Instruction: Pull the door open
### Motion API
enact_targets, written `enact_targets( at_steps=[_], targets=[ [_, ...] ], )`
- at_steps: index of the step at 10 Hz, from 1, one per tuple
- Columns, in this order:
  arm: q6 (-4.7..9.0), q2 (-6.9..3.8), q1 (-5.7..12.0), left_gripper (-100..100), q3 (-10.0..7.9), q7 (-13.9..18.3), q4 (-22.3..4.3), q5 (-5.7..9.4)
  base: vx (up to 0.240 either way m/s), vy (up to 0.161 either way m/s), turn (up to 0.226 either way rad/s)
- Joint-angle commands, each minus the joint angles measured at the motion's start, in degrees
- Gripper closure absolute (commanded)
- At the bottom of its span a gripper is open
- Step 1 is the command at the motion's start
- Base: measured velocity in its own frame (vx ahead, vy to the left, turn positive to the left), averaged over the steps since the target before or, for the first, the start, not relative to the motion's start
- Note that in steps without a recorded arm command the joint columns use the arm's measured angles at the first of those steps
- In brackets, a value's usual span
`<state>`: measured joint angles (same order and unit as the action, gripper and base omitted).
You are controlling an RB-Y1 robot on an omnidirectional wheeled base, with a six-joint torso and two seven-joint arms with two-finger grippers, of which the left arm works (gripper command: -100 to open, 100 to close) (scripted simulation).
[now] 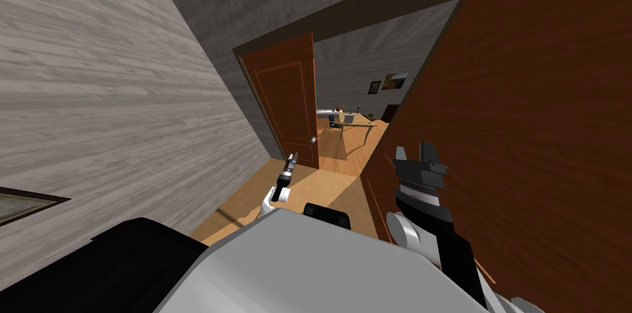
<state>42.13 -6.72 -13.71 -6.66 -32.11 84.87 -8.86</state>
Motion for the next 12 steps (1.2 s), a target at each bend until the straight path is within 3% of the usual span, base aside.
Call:
enact_targets(
  at_steps=[1,12],
  targets=[
    [0.59,-0.06,0.84,-100,-0.31,-1.8,-2.5,-0.67,0.055,-0.001,0.001],
    [3.83,-1.14,7.07,-100,-2.99,-16.4,-20.5,-6.46,0.098,-0.014,0.003]
  ],
)
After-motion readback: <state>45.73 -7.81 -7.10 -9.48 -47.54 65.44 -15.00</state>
